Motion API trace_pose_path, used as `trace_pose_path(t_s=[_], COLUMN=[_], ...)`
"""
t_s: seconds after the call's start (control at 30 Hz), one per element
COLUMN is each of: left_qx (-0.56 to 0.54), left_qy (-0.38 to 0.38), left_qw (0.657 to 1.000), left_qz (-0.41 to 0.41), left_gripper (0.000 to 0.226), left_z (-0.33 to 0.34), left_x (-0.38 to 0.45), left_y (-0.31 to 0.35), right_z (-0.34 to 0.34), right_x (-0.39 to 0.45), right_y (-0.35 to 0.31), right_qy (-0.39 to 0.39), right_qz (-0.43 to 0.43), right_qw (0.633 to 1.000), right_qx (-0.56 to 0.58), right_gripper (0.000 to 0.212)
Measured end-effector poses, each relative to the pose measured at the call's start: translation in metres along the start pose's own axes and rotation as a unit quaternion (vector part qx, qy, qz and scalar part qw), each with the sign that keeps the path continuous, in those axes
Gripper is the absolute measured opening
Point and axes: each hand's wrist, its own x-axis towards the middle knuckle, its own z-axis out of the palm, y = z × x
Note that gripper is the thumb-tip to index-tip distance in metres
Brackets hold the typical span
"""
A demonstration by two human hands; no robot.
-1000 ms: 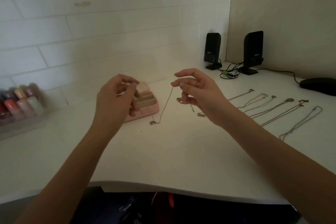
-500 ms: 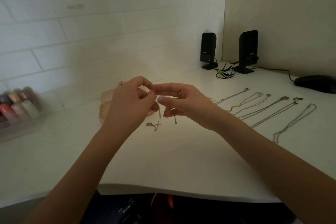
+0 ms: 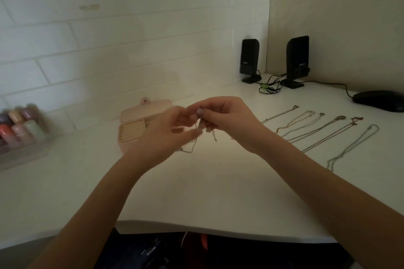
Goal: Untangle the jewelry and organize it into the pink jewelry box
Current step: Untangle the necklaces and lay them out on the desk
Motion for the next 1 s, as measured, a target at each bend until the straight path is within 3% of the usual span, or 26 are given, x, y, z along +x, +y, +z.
trace_pose_path(t_s=[0.07, 0.13, 0.17, 0.33, 0.5, 0.63, 0.77, 0.83, 0.93, 1.0], left_qx=[0.037, 0.088, 0.088, -0.09, -0.204, -0.22, -0.166, -0.16, -0.126, -0.105], left_qy=[-0.085, -0.099, -0.097, -0.058, 0.019, 0.077, 0.071, 0.044, -0.013, -0.042], left_qw=[0.996, 0.991, 0.991, 0.993, 0.975, 0.969, 0.983, 0.986, 0.992, 0.993], left_qz=[0.007, 0.023, 0.018, -0.049, -0.084, -0.077, -0.044, -0.03, -0.005, 0.021], left_gripper=[0.028, 0.01, 0.012, 0.027, 0.028, 0.028, 0.028, 0.028, 0.026, 0.021], left_z=[0.008, 0.011, 0.011, 0.003, -0.022, -0.042, -0.049, -0.045, -0.033, -0.026], left_x=[0.002, 0.003, 0.003, -0.002, -0.007, -0.006, -0.006, -0.007, -0.007, -0.008], left_y=[-0.016, -0.028, -0.032, -0.039, -0.046, -0.052, -0.042, -0.029, -0.008, 0.003], right_z=[-0.003, -0.005, -0.007, -0.027, -0.038, -0.041, -0.034, -0.024, 0.0, 0.015], right_x=[0.0, 0.002, 0.003, 0.009, 0.01, 0.01, 0.009, 0.006, 0.0, -0.004], right_y=[-0.002, -0.003, -0.003, -0.002, 0.006, 0.012, 0.02, 0.018, 0.009, 0.007], right_qy=[-0.004, -0.005, 0.002, 0.084, 0.089, 0.103, 0.107, 0.066, -0.066, -0.128], right_qz=[0.005, 0.012, 0.017, 0.073, 0.147, 0.16, 0.09, 0.036, 0.008, 0.009], right_qw=[0.999, 0.994, 0.99, 0.971, 0.979, 0.981, 0.959, 0.951, 0.97, 0.975], right_qx=[0.054, 0.111, 0.14, 0.209, 0.109, 0.038, -0.248, -0.301, -0.235, -0.182], right_gripper=[0.02, 0.021, 0.021, 0.021, 0.017, 0.016, 0.011, 0.017, 0.036, 0.029])
